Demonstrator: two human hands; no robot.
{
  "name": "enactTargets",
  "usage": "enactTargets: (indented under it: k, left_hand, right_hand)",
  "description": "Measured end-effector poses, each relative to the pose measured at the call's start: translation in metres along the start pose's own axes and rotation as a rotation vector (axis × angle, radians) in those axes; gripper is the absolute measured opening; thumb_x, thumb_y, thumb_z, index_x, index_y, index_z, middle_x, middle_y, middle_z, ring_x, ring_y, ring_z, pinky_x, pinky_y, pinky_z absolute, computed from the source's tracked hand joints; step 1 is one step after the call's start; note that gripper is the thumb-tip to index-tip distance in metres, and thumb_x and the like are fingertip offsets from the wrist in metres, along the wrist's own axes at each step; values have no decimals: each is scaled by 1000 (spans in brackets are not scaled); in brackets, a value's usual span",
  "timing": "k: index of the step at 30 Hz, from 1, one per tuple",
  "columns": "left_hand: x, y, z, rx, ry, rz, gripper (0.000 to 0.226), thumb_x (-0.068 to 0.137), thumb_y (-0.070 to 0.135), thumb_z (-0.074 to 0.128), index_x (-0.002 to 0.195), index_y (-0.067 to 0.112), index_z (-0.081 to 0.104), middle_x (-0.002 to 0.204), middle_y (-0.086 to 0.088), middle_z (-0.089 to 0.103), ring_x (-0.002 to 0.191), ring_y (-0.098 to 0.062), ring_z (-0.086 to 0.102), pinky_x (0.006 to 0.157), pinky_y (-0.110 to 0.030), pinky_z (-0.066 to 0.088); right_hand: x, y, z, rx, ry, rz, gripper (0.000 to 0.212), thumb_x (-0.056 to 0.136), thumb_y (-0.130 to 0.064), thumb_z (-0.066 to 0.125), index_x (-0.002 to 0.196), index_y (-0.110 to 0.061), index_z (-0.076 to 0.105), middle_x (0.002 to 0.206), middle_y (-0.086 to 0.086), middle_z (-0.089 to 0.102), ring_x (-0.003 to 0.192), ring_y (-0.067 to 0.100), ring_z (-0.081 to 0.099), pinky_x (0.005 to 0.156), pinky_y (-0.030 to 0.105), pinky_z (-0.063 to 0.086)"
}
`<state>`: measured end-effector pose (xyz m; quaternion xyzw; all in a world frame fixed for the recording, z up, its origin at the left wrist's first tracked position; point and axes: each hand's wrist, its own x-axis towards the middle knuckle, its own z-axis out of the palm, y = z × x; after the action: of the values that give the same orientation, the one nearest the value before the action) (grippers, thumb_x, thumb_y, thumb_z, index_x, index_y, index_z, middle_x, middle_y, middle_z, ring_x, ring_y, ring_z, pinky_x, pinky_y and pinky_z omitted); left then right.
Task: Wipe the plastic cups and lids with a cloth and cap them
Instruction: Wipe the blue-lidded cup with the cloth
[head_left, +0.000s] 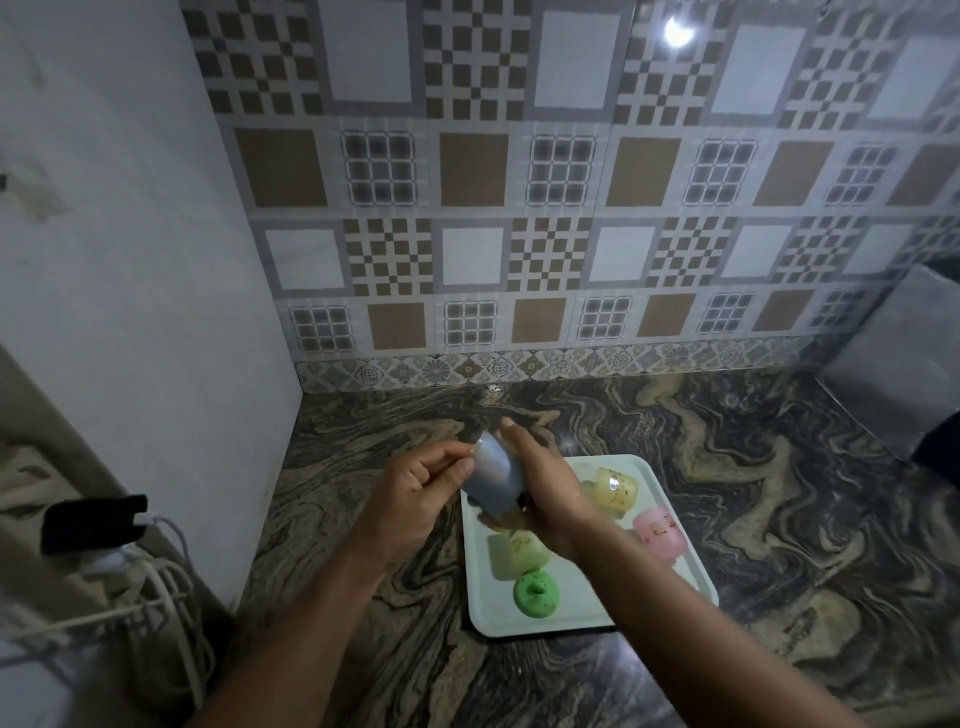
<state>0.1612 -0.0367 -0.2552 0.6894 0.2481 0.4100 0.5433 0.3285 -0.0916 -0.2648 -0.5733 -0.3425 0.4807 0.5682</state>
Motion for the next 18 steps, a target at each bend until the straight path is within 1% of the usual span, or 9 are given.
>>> enactTargets:
  k: [2,5,7,9,11,13,14,16,18]
  left_hand:
    - [2,-2,-3,-6,-18,-50,21,96,0,59,102,16,72,98,6,78,96,-5,70,84,-20,53]
    - [8,-3,-4,2,-17,-90,24,98,0,58,104,20,70,99,7,78,98,-5,71,85,-22,52]
    - [9,-1,-3,35,-5,-54,23,99,1,57,103,18,71,99,2,78,98,-10,72,86,-24,52]
    - [7,-1,-2,89,-16,26,20,99,1,58,103,15,71,99,5,77,97,-9,71,85,-22,52]
    - [6,-3,-2,134,-1,66,19,98,3,59,103,18,71,98,10,76,97,-6,69,85,-22,52]
    - [8,-6,-5,102,14,29,18,97,9,60,100,22,71,100,7,76,99,-8,69,88,-28,52]
    - [10,-8,-6,85,7,13,16,96,13,60,99,24,72,100,4,76,99,-11,69,90,-31,53]
    - [12,-6,-7,71,-9,8,16,95,18,58,100,25,71,101,0,76,100,-15,70,90,-35,54]
    - [12,-3,-6,85,-19,61,16,96,16,58,104,20,72,102,-2,76,99,-17,71,88,-33,55]
  right_hand:
    - [1,-12,3,-70,11,128,52,101,-58,60,105,-9,77,93,17,78,84,34,77,71,42,61]
    - [3,6,-3,-537,186,-573,47,104,-57,56,120,-18,76,107,-4,75,96,6,70,81,31,56]
    - [4,16,-5,-709,144,-844,53,104,-56,55,138,-17,69,126,-2,70,115,5,66,93,22,53]
    - [5,9,0,-329,83,-594,48,106,-52,56,126,-13,75,113,0,77,103,10,72,85,29,56]
    - [8,-11,1,176,-81,115,49,105,-54,56,108,-11,80,94,8,78,84,22,73,70,35,58]
    - [5,-19,1,189,-148,314,54,104,-57,55,107,-9,79,93,12,78,82,29,72,66,36,61]
    - [8,-12,1,62,-67,151,55,103,-58,56,109,-8,79,94,9,79,86,28,73,70,36,60]
    - [5,-1,4,-328,172,-492,52,102,-53,56,124,-10,75,108,0,78,102,18,73,84,31,57]
    - [5,14,3,-426,190,-756,50,104,-48,55,130,-9,72,113,4,75,105,14,71,88,25,54]
